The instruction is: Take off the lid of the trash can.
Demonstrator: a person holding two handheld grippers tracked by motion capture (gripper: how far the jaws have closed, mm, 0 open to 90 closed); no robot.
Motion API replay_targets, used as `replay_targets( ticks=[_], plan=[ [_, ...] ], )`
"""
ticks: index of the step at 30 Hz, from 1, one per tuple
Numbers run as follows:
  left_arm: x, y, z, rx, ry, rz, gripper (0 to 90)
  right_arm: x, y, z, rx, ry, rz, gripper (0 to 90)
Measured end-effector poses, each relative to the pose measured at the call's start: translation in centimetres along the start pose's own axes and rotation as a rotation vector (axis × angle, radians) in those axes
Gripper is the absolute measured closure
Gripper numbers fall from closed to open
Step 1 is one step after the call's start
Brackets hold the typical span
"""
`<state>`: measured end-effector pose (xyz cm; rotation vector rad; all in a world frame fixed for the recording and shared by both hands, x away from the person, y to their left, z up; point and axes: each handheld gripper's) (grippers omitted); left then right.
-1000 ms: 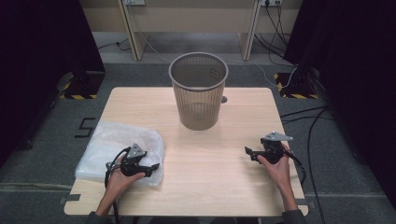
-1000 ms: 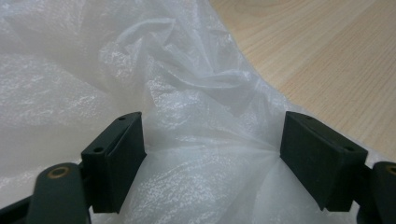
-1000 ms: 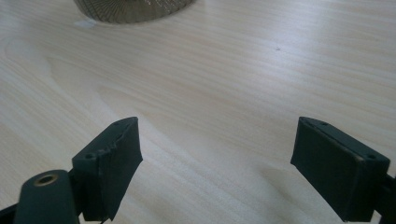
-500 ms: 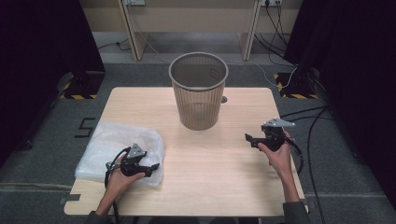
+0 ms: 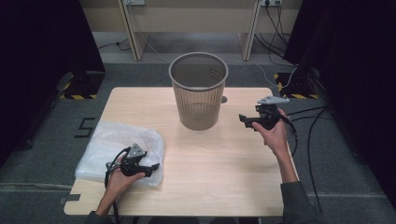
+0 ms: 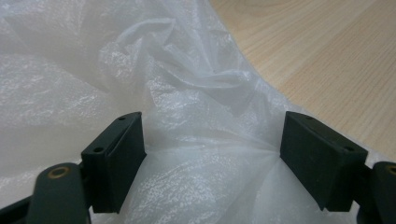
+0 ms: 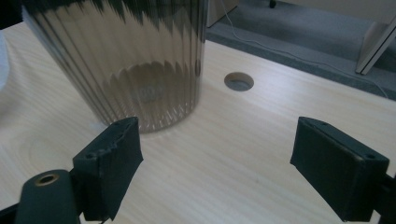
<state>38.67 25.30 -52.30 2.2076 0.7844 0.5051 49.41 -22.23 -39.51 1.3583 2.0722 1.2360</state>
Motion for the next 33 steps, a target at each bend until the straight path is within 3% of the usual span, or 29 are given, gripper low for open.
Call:
replay_targets(
  ticks=[19,23,33],
  plan=[
    [0.0,0.0,0.0,-0.001,0.0,-0.004,21.0,0.0,7.2,1.6,-0.006,-0.005,0.013,17.1],
    [0.0,0.0,0.0,-0.001,0.0,-0.004,21.1,0.0,8.4,1.9,-0.021,0.015,0.033,17.0],
    [0.0,0.0,0.0,-0.001,0.0,-0.004,21.0,0.2,11.8,1.6,-0.057,0.008,0.044,18.8]
  ],
)
Point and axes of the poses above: each handheld gripper's, and its own axes: z roughly forward along the jaws, y roughly out of its top, x roughly to its left, and after that the axes turned 10 degrees about z, right-handed
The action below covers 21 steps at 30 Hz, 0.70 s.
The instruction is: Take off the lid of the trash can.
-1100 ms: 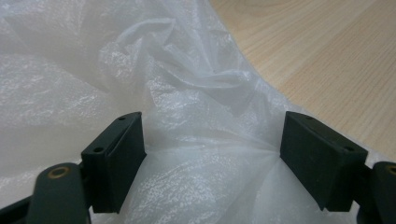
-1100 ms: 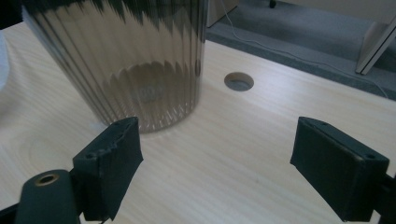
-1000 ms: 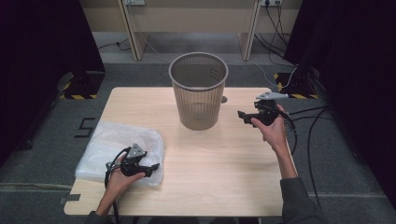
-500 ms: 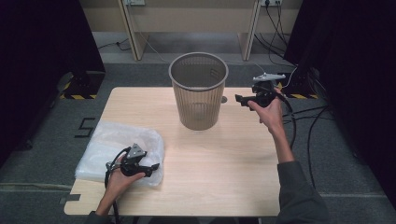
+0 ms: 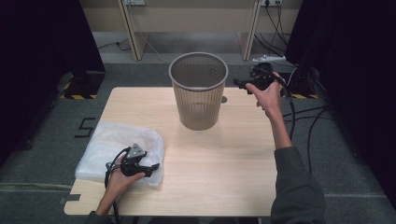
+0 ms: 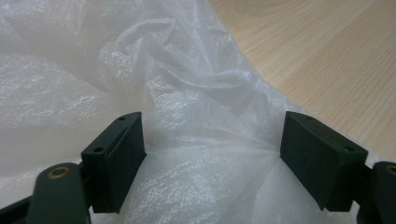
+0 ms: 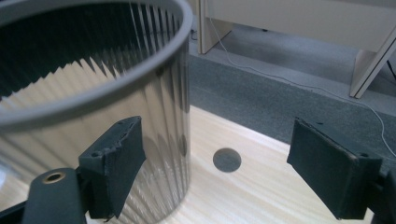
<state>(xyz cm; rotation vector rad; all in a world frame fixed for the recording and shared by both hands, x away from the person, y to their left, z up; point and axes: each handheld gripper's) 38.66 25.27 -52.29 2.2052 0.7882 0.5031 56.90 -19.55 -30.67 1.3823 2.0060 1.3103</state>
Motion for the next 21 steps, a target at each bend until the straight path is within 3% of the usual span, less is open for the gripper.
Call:
replay_targets(
  ticks=[7,11,13,21],
  plan=[
    [0.0,0.0,0.0,0.0,0.0,-0.001,21.0,0.9,2.5,0.2,-0.022,0.008,0.003,25.9],
    [0.0,0.0,0.0,0.0,0.0,0.0,21.0,1.8,3.5,1.0,-0.021,0.03,0.008,34.9],
    [0.0,0.0,0.0,0.0,0.0,0.0,21.1,2.3,3.9,1.7,-0.009,0.042,0.011,41.1],
    [0.0,0.0,0.0,0.0,0.0,0.0,21.0,3.4,4.7,4.1,0.037,0.013,0.01,54.4]
  ],
)
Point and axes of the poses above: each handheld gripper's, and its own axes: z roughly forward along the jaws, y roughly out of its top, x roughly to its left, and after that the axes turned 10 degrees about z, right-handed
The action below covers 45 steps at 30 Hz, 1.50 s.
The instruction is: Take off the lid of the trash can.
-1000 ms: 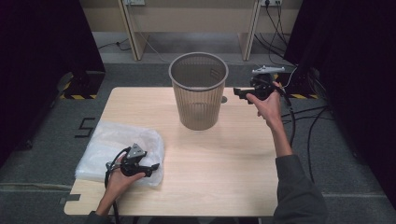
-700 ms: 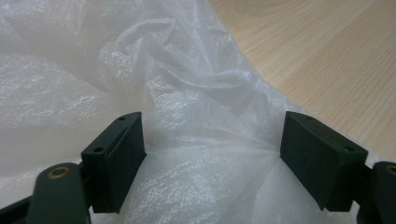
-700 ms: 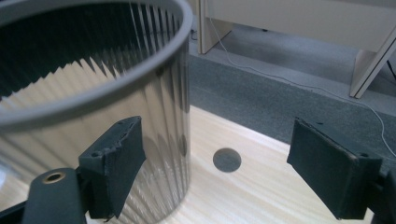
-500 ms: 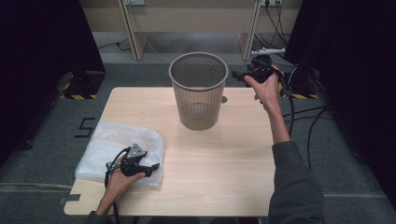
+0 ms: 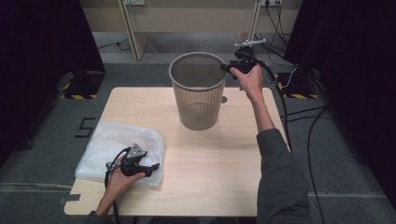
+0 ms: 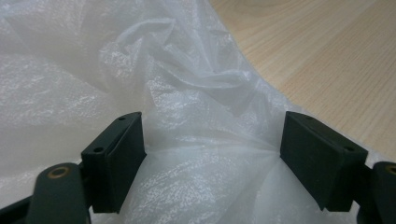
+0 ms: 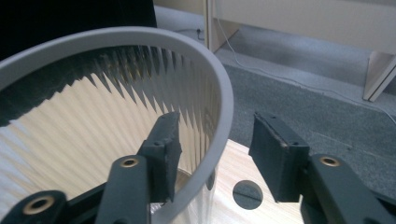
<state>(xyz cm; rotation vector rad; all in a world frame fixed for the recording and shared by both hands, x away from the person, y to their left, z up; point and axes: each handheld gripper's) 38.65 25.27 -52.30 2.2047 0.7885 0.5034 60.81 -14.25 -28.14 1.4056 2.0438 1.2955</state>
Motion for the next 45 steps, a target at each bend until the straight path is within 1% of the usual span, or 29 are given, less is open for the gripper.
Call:
replay_targets(
  ticks=[6,8,10,13,15,20,21,24,30,31,34,37,42,45],
  plan=[
    [0.0,0.0,0.0,0.002,-0.001,0.001,21.0,0.2,-0.1,1.6,0.041,-0.022,-0.007,63.9],
    [0.0,0.0,0.0,0.003,-0.001,0.001,21.0,0.2,-0.1,1.9,0.042,-0.024,-0.01,66.9],
    [0.0,0.0,0.0,0.004,-0.001,0.002,21.0,0.2,-0.1,2.0,0.045,-0.031,-0.002,68.2],
    [0.0,0.0,0.0,0.003,-0.001,0.002,21.0,0.3,0.0,2.0,0.046,-0.032,0.026,69.7],
    [0.0,0.0,0.0,0.004,-0.001,0.002,21.0,0.4,0.0,2.0,0.032,-0.038,0.038,71.1],
    [0.0,0.0,0.0,0.003,-0.001,0.002,21.1,0.8,0.5,1.6,-0.006,-0.062,0.041,74.1],
    [0.0,0.0,0.0,0.004,-0.001,0.002,21.0,1.0,0.7,1.4,-0.022,-0.062,0.039,74.8],
    [0.0,0.0,0.0,0.004,-0.001,0.002,21.0,1.0,1.1,0.9,-0.043,-0.064,0.05,77.4],
    [0.0,0.0,0.0,0.003,-0.001,0.002,21.0,0.8,1.3,0.3,-0.09,-0.03,0.107,80.2],
    [0.0,0.0,0.0,0.003,-0.001,0.002,21.0,0.8,1.4,0.3,-0.095,-0.024,0.112,80.5],
    [0.0,0.0,0.0,0.004,-0.001,0.002,21.0,0.5,1.5,-0.1,-0.111,-0.001,0.147,81.4],
    [0.0,0.0,0.0,0.003,-0.001,0.002,21.0,0.4,1.7,-0.4,-0.124,0.02,0.167,82.2],
    [0.0,0.0,0.0,0.003,-0.001,0.002,21.1,0.0,2.0,-1.1,-0.155,0.068,0.215,83.3],
    [0.0,0.0,0.0,0.004,-0.001,0.002,21.0,-0.3,2.1,-1.5,-0.165,0.074,0.223,83.5]
  ],
)
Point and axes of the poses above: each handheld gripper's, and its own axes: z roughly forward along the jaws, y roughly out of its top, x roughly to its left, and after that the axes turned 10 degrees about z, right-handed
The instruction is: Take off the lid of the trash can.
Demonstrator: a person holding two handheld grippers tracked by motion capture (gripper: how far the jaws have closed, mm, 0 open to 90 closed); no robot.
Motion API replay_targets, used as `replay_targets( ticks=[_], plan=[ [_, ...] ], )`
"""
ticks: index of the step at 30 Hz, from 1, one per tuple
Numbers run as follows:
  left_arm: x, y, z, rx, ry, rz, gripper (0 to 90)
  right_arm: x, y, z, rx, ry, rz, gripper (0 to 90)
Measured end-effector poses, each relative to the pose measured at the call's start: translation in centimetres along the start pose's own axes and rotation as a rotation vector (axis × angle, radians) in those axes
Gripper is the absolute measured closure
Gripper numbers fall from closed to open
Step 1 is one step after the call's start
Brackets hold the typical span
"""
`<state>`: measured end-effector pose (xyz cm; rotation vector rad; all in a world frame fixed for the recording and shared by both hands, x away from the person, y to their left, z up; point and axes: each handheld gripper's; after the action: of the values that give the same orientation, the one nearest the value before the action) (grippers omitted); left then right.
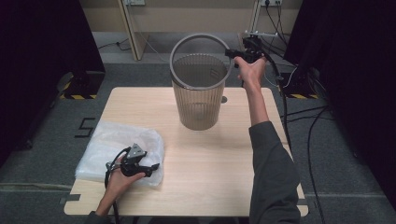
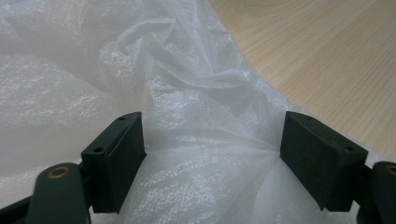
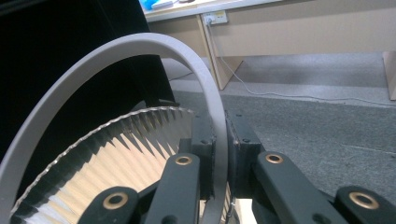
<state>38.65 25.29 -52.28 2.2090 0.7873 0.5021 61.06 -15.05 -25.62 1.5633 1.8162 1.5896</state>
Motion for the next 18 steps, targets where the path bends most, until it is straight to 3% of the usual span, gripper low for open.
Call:
replay_targets(
  ticks=[9,18],
  plan=[
    [0.0,0.0,0.0,0.0,0.0,0.0,21.1,-2.1,0.9,-2.7,-0.031,0.008,0.033,83.6],
    [0.0,0.0,0.0,-0.003,0.001,-0.002,21.1,-7.1,1.0,-7.4,-0.07,-0.037,0.077,83.6]
  ],
)
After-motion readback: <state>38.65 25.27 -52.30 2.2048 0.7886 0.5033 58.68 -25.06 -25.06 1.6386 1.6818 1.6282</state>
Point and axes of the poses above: each handheld gripper's, and its own axes: z roughly forward along the jaws, y roughly out of its top, x roughly to its left, and after that the axes turned 10 degrees about z, right-handed
